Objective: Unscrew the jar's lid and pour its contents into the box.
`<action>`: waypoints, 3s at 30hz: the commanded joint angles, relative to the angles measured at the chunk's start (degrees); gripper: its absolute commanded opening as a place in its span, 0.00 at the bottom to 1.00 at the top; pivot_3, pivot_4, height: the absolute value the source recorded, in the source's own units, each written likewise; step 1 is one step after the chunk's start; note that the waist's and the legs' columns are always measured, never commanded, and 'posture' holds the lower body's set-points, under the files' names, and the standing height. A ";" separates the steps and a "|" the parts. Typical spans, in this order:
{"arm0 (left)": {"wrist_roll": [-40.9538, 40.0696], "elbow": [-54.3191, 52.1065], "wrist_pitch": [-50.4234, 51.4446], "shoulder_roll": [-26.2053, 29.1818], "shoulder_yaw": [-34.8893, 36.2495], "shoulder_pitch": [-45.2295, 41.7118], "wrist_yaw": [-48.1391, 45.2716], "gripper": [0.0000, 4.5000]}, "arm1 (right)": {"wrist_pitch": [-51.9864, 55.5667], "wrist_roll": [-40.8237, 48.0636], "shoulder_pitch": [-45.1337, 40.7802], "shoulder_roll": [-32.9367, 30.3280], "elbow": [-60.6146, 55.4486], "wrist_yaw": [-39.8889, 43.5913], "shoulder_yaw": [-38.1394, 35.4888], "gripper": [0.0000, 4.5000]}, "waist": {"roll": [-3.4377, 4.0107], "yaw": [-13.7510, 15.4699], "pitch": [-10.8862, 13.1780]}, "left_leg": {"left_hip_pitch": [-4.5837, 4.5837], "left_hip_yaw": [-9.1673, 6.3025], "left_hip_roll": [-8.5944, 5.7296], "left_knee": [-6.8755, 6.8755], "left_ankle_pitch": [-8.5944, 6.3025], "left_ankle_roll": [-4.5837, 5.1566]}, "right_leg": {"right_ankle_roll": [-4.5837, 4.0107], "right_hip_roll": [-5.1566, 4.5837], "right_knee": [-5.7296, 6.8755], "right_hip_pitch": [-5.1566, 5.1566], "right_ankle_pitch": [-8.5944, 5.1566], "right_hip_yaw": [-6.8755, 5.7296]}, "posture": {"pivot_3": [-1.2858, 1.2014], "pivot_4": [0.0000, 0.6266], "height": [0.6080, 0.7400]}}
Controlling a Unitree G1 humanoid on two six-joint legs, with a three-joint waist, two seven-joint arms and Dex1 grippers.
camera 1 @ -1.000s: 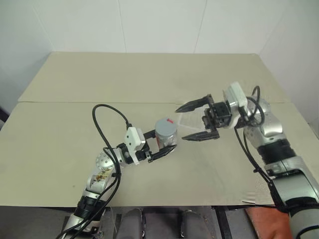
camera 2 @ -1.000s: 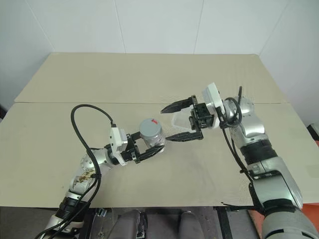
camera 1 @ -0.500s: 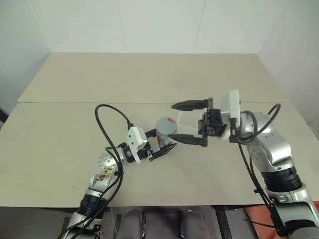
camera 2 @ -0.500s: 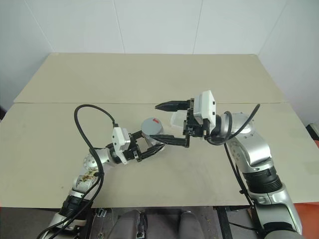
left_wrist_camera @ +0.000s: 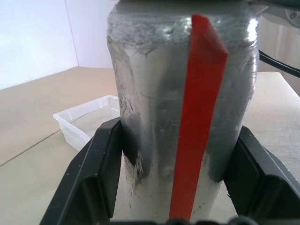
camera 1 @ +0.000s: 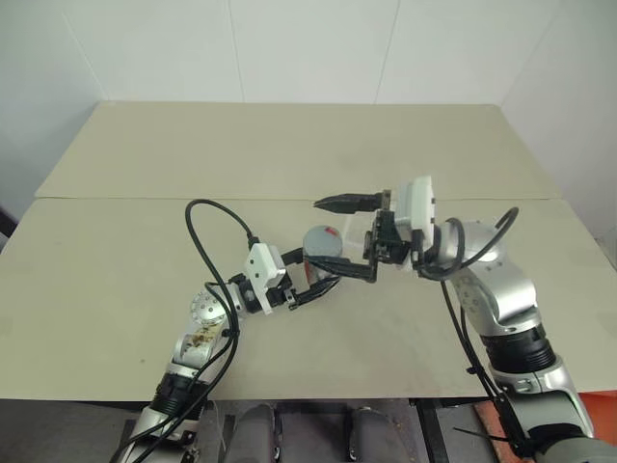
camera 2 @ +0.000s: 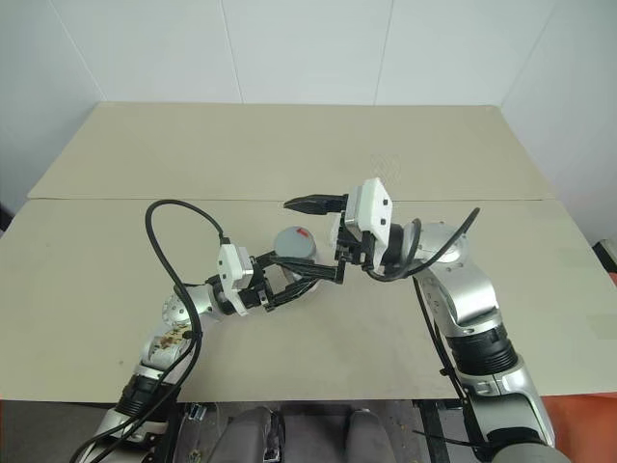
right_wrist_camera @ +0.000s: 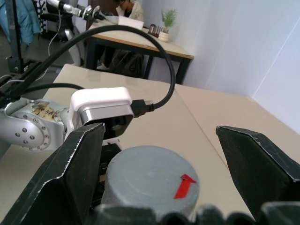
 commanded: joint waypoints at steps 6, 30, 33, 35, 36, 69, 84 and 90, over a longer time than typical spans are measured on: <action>-0.26 -2.10 -1.59 -0.14 -0.04 0.21 -0.04 0.61 | -0.23 -1.06 -2.25 1.47 0.30 -0.10 -1.30 0.98 | 0.00 0.03 0.00 | 0.00 0.00 0.00 0.00 0.00 0.00 | 0.00 0.01 0.00 0.00 0.00 -0.01 | 0.52 0.24 1.00; -0.59 -0.34 -2.52 -0.22 0.46 -0.23 -0.89 0.61 | -0.44 -0.07 1.16 -3.44 -1.05 1.84 -5.11 0.98 | 0.00 0.02 0.00 | 0.00 0.00 0.00 0.00 0.00 0.00 | 0.00 0.01 -0.01 0.01 0.00 0.00 | 0.52 0.24 1.00; -0.63 -0.11 -2.69 -0.14 0.49 -0.41 -0.93 0.61 | -1.10 -0.19 1.72 -4.00 -0.93 2.55 -5.55 0.98 | 0.00 0.03 0.00 | 0.00 0.00 0.01 0.00 0.00 0.00 | 0.00 0.01 -0.01 0.01 0.00 0.00 | 0.52 0.24 1.00; -0.66 0.04 -2.78 -0.06 0.55 -0.50 -1.01 0.61 | -1.17 -0.26 2.01 -4.21 -0.85 2.83 -5.92 0.98 | 0.00 0.03 0.00 | 0.00 0.00 0.00 0.00 0.00 0.00 | 0.00 0.01 -0.01 0.01 0.00 0.00 | 0.52 0.24 1.00; -0.67 0.07 -2.82 -0.02 0.57 -0.51 -1.04 0.61 | -1.23 -0.40 2.11 -4.26 -0.84 2.84 -6.07 0.98 | 0.00 0.03 0.00 | 0.00 0.00 0.00 0.00 0.00 0.00 | 0.00 0.01 -0.01 0.01 0.00 0.00 | 0.52 0.24 1.00; -0.36 0.47 -3.16 -0.26 0.54 -0.46 -1.38 0.61 | 0.39 2.13 2.13 -1.15 -5.44 2.54 -4.86 0.98 | 0.00 -0.06 0.00 | 0.03 -0.01 0.01 0.00 0.00 0.00 | 0.00 0.02 0.00 0.02 0.00 0.02 | 0.52 0.24 1.00; -0.20 0.57 -3.65 -0.36 0.48 -0.59 -1.09 0.61 | -1.80 -4.20 -1.29 3.33 0.44 1.24 -1.80 0.98 | 0.00 -0.01 0.00 | 0.02 0.01 0.01 0.03 0.00 -0.01 | 0.00 0.02 0.01 0.02 0.00 0.00 | 0.52 0.24 1.00; -0.26 0.68 -3.79 -0.37 0.41 -0.40 -1.21 0.61 | -1.69 -4.00 -1.07 2.96 0.58 0.88 -2.64 0.98 | 0.00 -0.01 0.00 | 0.01 0.01 0.01 0.03 0.00 -0.01 | 0.00 0.03 0.01 0.02 0.00 0.00 | 0.52 0.24 1.00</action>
